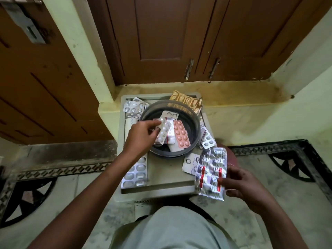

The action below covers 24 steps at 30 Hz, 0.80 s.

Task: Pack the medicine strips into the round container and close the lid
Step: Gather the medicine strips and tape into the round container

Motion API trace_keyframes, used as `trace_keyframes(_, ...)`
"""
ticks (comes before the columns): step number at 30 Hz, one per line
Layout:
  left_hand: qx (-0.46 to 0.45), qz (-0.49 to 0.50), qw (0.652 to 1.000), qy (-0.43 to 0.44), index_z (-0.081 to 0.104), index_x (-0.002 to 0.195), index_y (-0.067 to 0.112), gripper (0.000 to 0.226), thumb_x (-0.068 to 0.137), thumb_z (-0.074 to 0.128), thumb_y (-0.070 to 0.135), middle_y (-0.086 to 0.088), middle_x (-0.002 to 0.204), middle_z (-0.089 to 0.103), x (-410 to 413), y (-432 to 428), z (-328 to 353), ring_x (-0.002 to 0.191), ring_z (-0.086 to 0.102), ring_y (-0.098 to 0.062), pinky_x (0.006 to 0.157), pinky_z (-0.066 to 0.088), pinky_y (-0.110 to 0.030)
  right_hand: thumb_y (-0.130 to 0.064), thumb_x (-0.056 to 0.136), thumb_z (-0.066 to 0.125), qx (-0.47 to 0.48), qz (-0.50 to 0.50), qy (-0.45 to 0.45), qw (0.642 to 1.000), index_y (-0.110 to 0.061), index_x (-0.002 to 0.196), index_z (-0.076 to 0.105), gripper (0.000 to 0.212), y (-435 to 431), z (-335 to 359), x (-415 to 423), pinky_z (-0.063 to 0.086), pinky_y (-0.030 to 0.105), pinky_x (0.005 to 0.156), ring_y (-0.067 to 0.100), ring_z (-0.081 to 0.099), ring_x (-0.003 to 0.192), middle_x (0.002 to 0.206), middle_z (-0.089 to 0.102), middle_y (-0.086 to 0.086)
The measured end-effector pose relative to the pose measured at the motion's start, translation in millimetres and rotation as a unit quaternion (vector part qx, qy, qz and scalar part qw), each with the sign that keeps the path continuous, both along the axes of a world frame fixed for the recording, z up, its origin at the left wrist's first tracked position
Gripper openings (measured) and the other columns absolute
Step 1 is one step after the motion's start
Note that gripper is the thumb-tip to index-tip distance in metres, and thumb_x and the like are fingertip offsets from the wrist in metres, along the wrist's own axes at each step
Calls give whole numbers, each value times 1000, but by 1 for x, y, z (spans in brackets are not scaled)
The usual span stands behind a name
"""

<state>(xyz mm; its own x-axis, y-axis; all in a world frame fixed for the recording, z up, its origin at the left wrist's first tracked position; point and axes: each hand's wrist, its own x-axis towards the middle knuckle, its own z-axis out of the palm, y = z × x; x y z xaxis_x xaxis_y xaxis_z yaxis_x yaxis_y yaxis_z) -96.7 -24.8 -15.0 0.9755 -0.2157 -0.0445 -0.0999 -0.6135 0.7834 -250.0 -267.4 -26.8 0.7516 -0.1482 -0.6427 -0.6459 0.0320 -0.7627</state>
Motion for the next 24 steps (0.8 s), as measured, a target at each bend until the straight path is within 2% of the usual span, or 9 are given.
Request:
trace_keyframes(3, 97, -27, 995, -1, 62, 117, 15, 31, 86, 62, 20, -5, 110, 70, 7, -6, -7, 91, 67, -15, 83, 54, -33, 2, 75, 66, -8, 38, -15, 999, -10, 98, 67, 26, -9, 26, 7, 47, 23, 52, 19, 61, 67, 91, 71, 12)
trace_keyframes(6, 184, -59, 981, -9, 64, 114, 17, 35, 81, 68, 26, -6, 100, 72, 6, -6, -7, 85, 67, -19, 80, 55, -34, -23, 60, 76, -42, 18, -113, 993, -13, 100, 66, 42, -7, 56, 30, 51, 21, 55, 21, 66, 75, 89, 72, 10)
trace_keyframes(8, 225, -74, 972, -5, 67, 109, 17, 35, 77, 71, 30, -6, 96, 73, 5, -7, -6, 83, 66, -20, 76, 54, -34, -12, 71, 71, -118, 27, -198, 973, -11, 101, 65, 31, 3, 67, 61, 52, 16, 57, 18, 65, 75, 89, 70, 6)
trace_keyframes(10, 268, -80, 960, -13, 69, 103, 17, 34, 74, 73, 35, -6, 94, 72, 4, -10, -6, 83, 64, -22, 73, 53, -33, -4, 80, 65, -262, 80, -275, 922, -16, 105, 63, 28, 21, 62, 98, 52, 13, 57, 10, 61, 68, 92, 65, -3)
trace_keyframes(13, 319, -82, 943, -56, 71, 96, 17, 33, 73, 72, 41, -6, 92, 71, 4, -14, -9, 83, 62, -22, 73, 52, -33, -11, 83, 65, -423, 168, -338, 824, -16, 108, 65, 26, 53, 29, 145, 49, 15, 66, 6, 55, 73, 101, 63, -1)
trace_keyframes(16, 348, -77, 929, -101, 69, 98, 17, 33, 76, 68, 43, -4, 99, 68, 2, -15, -13, 90, 58, -22, 76, 45, -32, -16, 86, 59, -482, 275, -340, 759, -11, 103, 67, 19, 74, -9, 165, 52, 36, 71, 22, 58, 88, 107, 63, 10)
trace_keyframes(18, 325, -59, 937, -117, 70, 98, 19, 32, 77, 66, 43, -3, 100, 67, -1, -12, -14, 91, 57, -20, 75, 44, -31, -12, 85, 57, -539, 343, -305, 706, -14, 110, 65, 27, 79, -24, 168, 46, 41, 83, 35, 51, 107, 121, 59, 13)
trace_keyframes(21, 242, -15, 962, -123, 70, 101, 20, 30, 80, 65, 40, -1, 98, 66, -7, -4, -12, 90, 57, -17, 71, 45, -30, -8, 84, 53, -540, 385, -251, 705, -20, 125, 55, 43, 77, -29, 170, 37, 44, 94, 35, 41, 119, 137, 49, 8)
trace_keyframes(24, 161, 48, 978, -124, 68, 104, 19, 23, 83, 64, 30, 1, 98, 64, -17, 7, -7, 89, 54, -12, 70, 43, -24, -7, 81, 59, -497, 342, -303, 738, -18, 123, 57, 44, 70, -21, 168, 38, 40, 96, 30, 44, 119, 132, 55, 6)
